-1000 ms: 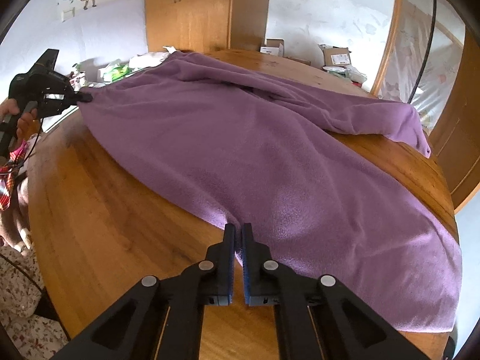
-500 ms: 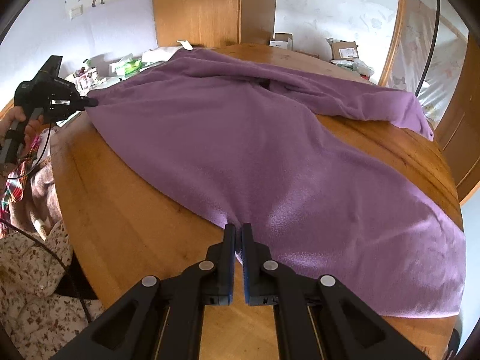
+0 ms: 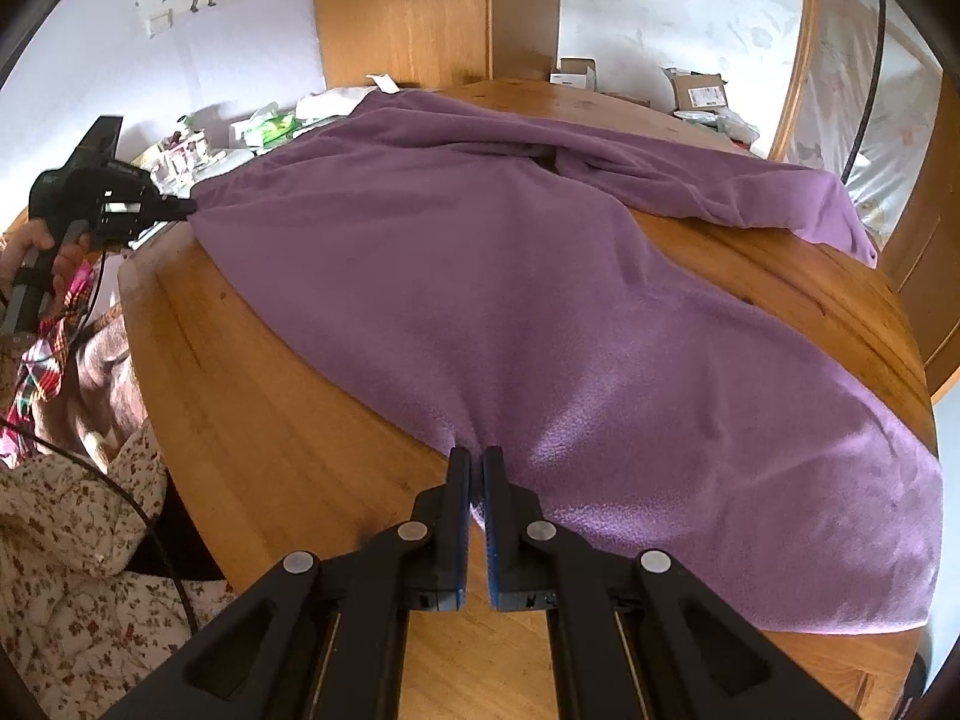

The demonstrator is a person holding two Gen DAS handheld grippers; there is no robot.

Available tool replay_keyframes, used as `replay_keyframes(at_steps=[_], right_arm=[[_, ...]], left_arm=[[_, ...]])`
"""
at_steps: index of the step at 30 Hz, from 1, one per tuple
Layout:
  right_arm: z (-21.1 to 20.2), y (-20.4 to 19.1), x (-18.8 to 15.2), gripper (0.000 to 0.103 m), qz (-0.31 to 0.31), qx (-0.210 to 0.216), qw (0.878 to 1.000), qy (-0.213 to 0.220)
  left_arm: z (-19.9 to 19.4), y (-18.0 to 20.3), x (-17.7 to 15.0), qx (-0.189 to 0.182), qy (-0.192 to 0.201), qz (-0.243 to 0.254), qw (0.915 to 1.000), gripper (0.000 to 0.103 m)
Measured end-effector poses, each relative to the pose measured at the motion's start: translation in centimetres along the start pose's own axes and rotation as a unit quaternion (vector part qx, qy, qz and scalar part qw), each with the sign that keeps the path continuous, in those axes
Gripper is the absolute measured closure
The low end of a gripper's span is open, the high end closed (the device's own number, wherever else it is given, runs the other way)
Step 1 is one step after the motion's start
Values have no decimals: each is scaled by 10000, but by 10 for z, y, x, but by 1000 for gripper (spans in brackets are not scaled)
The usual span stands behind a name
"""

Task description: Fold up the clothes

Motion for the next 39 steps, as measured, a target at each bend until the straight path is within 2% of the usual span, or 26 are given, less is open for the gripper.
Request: replay_keyframes(at_steps=[7, 11, 15, 16, 18, 19, 20, 25, 30, 31, 34, 35, 39], right_arm=[[-1, 1, 1, 96, 8, 163, 9998, -95], [-5, 4, 1, 96, -24, 220, 9995, -239], [-20, 19, 13, 89, 68, 144, 9999, -20], [-23, 28, 19, 86, 189, 112, 9997, 57], [-27, 44, 30, 72, 352, 14, 9993, 160], [-28, 52, 35, 70, 408, -49, 9990, 196], [-29, 61, 43, 68, 434, -155, 9986, 241], [-24, 101, 85, 68, 605, -515, 9958, 448], [-10, 137, 133, 67, 822, -330, 9946, 547], [-8, 140, 140, 67, 785, -293, 9950, 536], [6, 153, 171, 63, 544, -292, 9970, 476], [12, 157, 183, 62, 434, -250, 9978, 428], [45, 174, 215, 57, 311, -112, 9992, 219]], left_arm=[[-4, -4, 2, 116, 3, -15, 9999, 99], [-17, -13, 5, 342, 75, -23, 9994, 100], [-30, -13, 15, 482, 238, 43, 9985, 100], [-32, -9, 19, 510, 271, 116, 9983, 99], [-32, 7, 27, 459, 307, 365, 9978, 96], [-31, 16, 31, 438, 293, 516, 9973, 90], [-28, 25, 34, 442, 268, 664, 9965, 84], [-9, 85, 60, 441, 112, 1537, 9871, 82], [21, 137, 92, 580, -98, 2281, 9719, 81], [29, 147, 99, 614, -159, 2433, 9679, 75], [57, 174, 112, 815, -439, 2993, 9497, 69], [66, 184, 113, 870, -543, 3196, 9420, 69], [109, 214, 118, 1160, -781, 4316, 8912, 69]])
Point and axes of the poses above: each gripper's, at about its wrist camera, not at the fingertips, and z roughly the way its jaws point, y to its right, x to its top, the point moved 7 cm from there along z, roughly the way its jaws point, and after that the axes turned 1 degree about -z, right-handed, at the moved point
